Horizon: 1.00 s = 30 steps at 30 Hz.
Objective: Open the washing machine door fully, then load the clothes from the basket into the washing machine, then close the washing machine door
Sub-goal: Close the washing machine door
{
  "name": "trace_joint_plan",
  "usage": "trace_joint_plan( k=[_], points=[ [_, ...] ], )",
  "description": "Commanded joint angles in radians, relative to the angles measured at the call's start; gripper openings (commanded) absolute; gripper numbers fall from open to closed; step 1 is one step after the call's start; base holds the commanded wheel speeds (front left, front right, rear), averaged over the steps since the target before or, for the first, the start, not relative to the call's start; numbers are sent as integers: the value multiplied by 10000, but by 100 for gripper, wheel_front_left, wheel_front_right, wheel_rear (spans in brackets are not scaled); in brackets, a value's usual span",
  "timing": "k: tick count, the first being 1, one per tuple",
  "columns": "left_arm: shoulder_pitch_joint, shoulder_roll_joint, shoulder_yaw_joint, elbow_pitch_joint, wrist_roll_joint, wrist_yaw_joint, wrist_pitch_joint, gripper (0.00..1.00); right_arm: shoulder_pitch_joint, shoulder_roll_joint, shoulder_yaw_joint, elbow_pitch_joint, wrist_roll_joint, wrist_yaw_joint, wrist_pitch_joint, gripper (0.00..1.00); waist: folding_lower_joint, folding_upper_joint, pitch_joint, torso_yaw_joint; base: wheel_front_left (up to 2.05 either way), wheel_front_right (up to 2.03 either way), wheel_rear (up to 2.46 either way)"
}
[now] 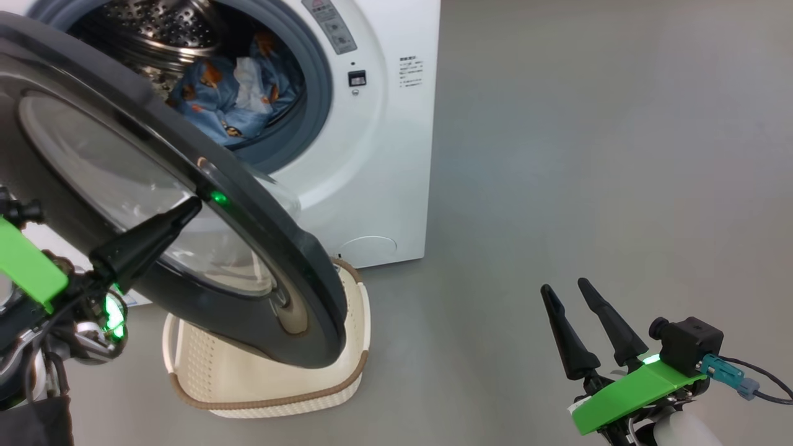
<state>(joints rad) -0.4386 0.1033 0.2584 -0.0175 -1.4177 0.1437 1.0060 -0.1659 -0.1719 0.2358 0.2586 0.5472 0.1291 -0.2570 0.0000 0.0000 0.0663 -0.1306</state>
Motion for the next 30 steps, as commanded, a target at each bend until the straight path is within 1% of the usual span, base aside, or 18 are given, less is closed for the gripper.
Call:
trace_joint_plan(
  k=[1, 4, 8, 13, 14, 15, 16, 17, 19, 21, 26, 30],
  points=[
    [-435, 307, 270, -221, 110, -85, -20, 0, -295, -3, 145, -272, -120, 16, -48, 100, 0, 0, -21, 90, 0, 0, 0],
    [-428, 348, 274, -230, 167, -129, -45, 0, -282, 0, 120, -260, -109, 16, -48, 100, 0, 0, -50, 246, 0, 0, 0],
    [-295, 457, 264, -302, 369, -316, -130, 0, -244, 5, 50, -251, -113, 16, -48, 100, 0, 0, -120, 526, 0, 0, 0],
    [-89, 503, 386, -599, 538, -423, -328, 0, -261, -12, -25, -265, -114, 16, -48, 100, 0, 0, -137, 757, 0, 0, 0],
    [-27, 522, 422, -685, 615, -456, -408, 14, -261, -16, -42, -270, -116, 16, -48, 100, 0, 0, -140, 789, 0, 0, 0],
    [44, 532, 461, -776, 698, -500, -503, 46, -256, -21, -64, -278, -117, 16, -48, 100, 0, 0, -144, 822, 0, 0, 0],
    [134, 548, 489, -860, 805, -545, -600, 87, -247, -27, -87, -285, -119, 16, -48, 100, 0, 0, -150, 853, 0, 0, 0],
    [238, 569, 504, -933, 935, -606, -700, 100, -236, -34, -108, -291, -120, 16, -48, 100, 0, 0, -158, 885, 0, 0, 0],
    [476, 660, 502, -1007, 1347, -752, -969, 100, -215, -51, -132, -302, -124, 16, -48, 100, 0, 0, -172, 948, 0, 0, 0],
    [670, 635, 555, -1038, 1720, -963, -1395, 100, -216, -65, -109, -310, -121, 16, -48, 100, 0, 0, -189, 984, 0, 0, 0],
    [1281, 652, 493, -1095, 3049, -1915, -2721, 100, -237, -111, -78, -351, -74, 16, -48, 100, 0, 0, -240, 981, 0, 0, 0],
    [1824, 518, 429, -1145, 4039, -2359, -3919, 100, -225, -165, -86, -380, -57, 16, -48, 100, 0, 0, -256, 925, 0, 0, 0]
  ],
)
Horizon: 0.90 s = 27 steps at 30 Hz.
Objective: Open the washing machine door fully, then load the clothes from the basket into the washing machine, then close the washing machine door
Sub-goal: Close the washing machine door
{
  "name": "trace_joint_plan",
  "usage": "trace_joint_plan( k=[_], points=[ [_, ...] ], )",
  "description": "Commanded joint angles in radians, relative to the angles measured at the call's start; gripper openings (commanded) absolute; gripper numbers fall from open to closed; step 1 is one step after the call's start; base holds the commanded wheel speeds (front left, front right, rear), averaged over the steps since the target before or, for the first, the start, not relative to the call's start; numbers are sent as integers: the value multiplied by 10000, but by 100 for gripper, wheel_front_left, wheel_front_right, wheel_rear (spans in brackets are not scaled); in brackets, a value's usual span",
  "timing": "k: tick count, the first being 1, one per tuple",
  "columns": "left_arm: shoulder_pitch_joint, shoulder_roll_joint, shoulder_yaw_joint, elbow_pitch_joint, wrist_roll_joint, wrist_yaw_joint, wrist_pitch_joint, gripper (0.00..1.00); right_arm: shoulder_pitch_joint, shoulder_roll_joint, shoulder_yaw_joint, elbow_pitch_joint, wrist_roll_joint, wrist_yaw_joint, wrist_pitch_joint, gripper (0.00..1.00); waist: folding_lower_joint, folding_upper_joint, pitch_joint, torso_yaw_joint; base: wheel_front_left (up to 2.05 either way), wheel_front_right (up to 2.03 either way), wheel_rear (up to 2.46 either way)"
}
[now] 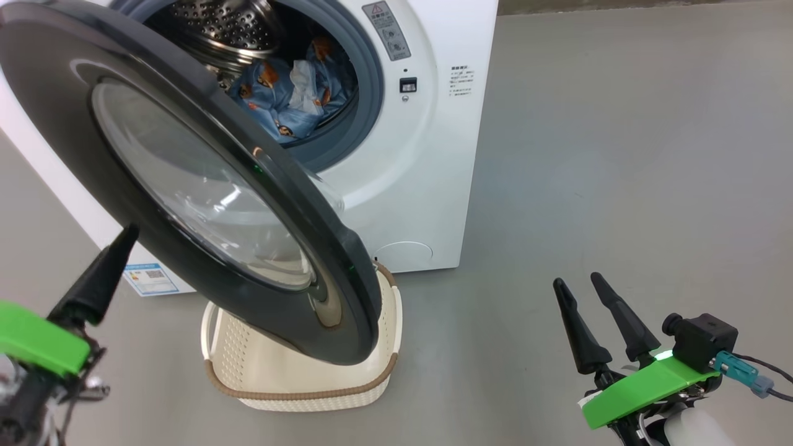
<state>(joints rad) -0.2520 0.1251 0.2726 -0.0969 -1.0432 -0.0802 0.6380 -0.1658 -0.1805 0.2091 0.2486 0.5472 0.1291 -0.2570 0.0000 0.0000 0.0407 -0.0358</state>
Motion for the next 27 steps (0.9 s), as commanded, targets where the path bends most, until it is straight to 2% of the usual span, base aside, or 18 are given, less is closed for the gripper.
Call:
trace_joint_plan(
  k=[1, 6, 10, 11, 20, 23, 27],
  points=[
    [92, 294, 263, -375, 582, -202, -587, 100, -226, -87, 181, -287, -56, 16, -48, 100, 0, 0, 0, -41, 0, 0, 0],
    [821, 222, -100, -461, 1928, -434, -2404, 100, -274, -128, 172, -331, -72, 16, -48, 100, 0, 0, 22, -163, 0, 0, 0],
    [1377, 423, -634, -289, 3136, -488, -4023, 100, -280, -156, 152, -355, -70, 16, -48, 100, 0, 0, 23, -220, 0, 0, 0],
    [1377, 423, -634, -289, 3136, -488, -4023, 100, -280, -156, 152, -355, -70, 16, -48, 100, 0, 0, 23, -220, 0, 0, 0],
    [2029, 719, -1701, 942, 5157, -501, -7198, 100, -241, -208, 154, -361, -80, 16, -48, 100, 0, 0, 2, -245, 0, 0, 0],
    [2068, 606, -1864, 1374, 5535, -501, -7941, 100, -249, -232, 136, -361, -90, 16, -48, 100, 0, 0, 27, -240, 0, 0, 0],
    [2000, 432, -2016, 1768, 5773, -473, -8430, 100, -279, -260, 95, -397, -173, 16, -48, 100, 0, 0, 76, -212, 0, 0, 0]
  ],
)
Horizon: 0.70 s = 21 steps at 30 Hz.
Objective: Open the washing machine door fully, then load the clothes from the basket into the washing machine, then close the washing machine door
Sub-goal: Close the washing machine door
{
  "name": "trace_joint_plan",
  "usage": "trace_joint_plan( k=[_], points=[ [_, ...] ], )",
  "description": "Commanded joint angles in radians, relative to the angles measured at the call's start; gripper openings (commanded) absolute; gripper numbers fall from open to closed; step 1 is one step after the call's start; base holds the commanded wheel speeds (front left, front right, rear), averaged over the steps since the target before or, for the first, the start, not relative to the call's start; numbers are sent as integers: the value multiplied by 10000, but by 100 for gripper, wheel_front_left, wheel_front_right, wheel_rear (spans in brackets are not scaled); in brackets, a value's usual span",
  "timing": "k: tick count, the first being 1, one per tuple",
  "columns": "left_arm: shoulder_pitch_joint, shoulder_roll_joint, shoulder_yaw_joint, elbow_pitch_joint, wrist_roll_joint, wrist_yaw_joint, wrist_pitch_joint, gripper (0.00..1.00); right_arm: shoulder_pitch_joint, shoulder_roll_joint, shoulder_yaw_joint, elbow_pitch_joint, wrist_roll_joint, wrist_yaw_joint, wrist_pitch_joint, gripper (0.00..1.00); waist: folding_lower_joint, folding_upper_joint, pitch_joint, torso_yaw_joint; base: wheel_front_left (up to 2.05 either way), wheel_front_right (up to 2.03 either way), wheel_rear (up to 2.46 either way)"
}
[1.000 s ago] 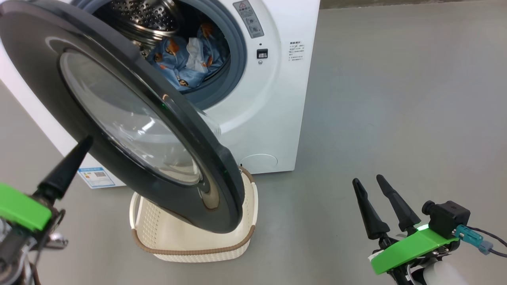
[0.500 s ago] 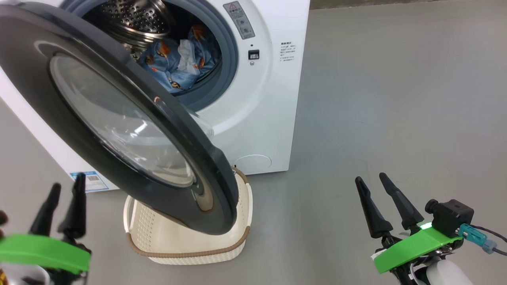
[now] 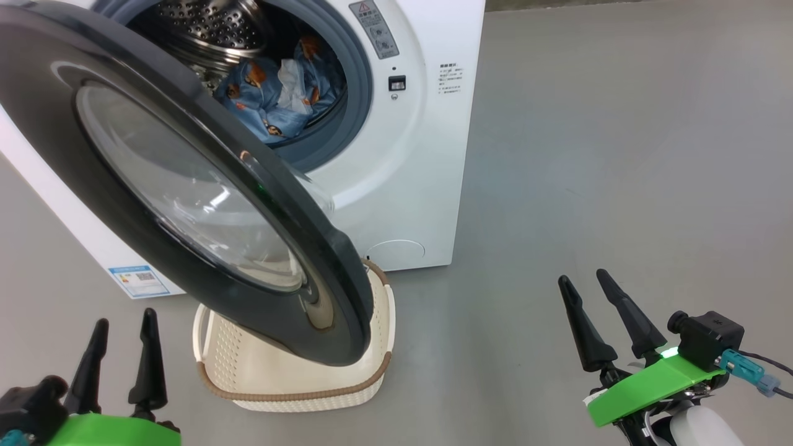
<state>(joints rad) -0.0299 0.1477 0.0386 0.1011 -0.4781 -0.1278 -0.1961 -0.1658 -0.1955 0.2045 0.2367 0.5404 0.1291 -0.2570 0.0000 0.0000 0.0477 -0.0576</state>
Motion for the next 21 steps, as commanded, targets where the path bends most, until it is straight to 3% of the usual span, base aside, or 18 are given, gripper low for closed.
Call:
trace_joint_plan(
  k=[1, 21],
  points=[
    [-247, 208, 287, -158, 247, 33, -175, 100, -283, -124, 136, -279, -127, 16, -48, 100, 0, 0, 16, 16, 0, 0, 0],
    [-245, -179, 338, 194, 1029, 208, -649, 100, -352, -281, 220, -106, -365, 16, -48, 100, 0, 0, 8, 71, 0, 0, 0]
  ],
)
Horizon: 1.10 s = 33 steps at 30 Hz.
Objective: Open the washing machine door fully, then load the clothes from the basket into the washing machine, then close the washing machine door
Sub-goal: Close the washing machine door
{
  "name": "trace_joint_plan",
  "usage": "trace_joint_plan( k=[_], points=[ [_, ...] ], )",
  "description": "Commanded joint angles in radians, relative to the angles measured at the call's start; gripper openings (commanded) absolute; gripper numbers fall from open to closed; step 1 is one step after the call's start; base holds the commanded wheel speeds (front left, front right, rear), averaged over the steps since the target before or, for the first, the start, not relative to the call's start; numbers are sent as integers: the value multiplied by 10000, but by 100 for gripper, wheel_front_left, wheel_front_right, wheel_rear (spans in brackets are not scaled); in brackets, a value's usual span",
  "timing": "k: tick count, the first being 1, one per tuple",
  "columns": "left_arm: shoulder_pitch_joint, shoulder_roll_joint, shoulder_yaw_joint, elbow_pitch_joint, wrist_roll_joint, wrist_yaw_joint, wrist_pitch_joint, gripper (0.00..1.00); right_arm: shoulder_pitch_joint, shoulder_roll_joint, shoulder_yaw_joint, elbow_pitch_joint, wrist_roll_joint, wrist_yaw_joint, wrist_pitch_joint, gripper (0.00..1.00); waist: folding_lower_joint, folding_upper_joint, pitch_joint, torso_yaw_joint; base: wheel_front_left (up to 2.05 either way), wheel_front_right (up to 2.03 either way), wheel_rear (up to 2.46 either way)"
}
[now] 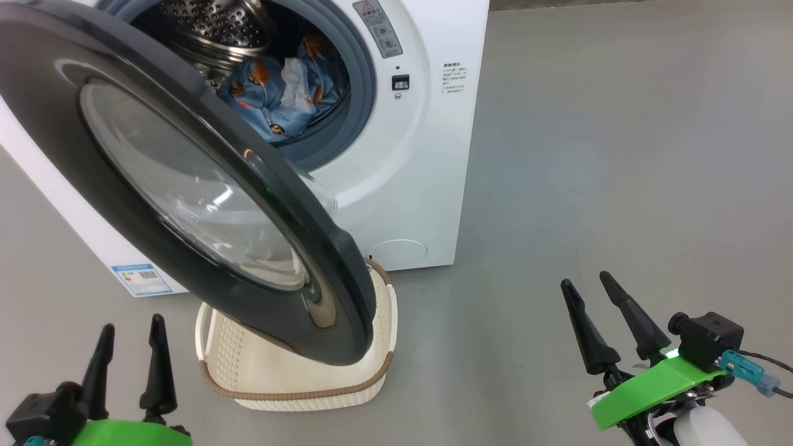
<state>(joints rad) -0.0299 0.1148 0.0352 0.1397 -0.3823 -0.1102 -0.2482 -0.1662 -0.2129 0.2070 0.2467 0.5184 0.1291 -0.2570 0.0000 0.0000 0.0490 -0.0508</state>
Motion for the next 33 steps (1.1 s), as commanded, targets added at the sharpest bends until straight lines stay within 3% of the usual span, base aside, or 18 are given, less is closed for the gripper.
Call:
trace_joint_plan(
  k=[1, 18, 19, 20, 21, 22, 33],
  points=[
    [-238, 125, 387, -177, 38, 26, -129, 100, -347, -109, 199, -196, -163, 16, -48, 100, 0, 0, -17, 5, 0, 0, 0],
    [-96, -24, 452, -192, 81, -50, -134, 100, -325, -149, 311, -261, -324, 16, -48, 100, 0, 0, -134, 127, 0, 0, 0],
    [-91, -33, 450, -182, 80, -54, -134, 100, -367, -159, 333, -299, -330, 16, -48, 87, 0, 0, -132, 171, 0, 0, 0],
    [-97, -42, 445, -170, 79, -58, -134, 100, -410, -160, 348, -347, -341, 16, -48, 58, 0, 0, -129, 226, 0, 0, 0],
    [-124, -68, 433, -158, 75, -65, -134, 100, -517, -163, 387, -515, -389, 16, -48, 7, 0, 0, -118, 361, 0, 0, 0],
    [-138, -83, 430, -147, 69, -68, -135, 100, -575, -161, 406, -625, -410, 16, -48, 0, 0, 0, -114, 434, 0, 0, 0],
    [-182, -209, 538, -9, 22, -96, -135, 100, -1432, 12, 1004, -2624, -63, 16, -48, 0, 0, 0, -68, 1373, 0, 0, 0]
  ],
)
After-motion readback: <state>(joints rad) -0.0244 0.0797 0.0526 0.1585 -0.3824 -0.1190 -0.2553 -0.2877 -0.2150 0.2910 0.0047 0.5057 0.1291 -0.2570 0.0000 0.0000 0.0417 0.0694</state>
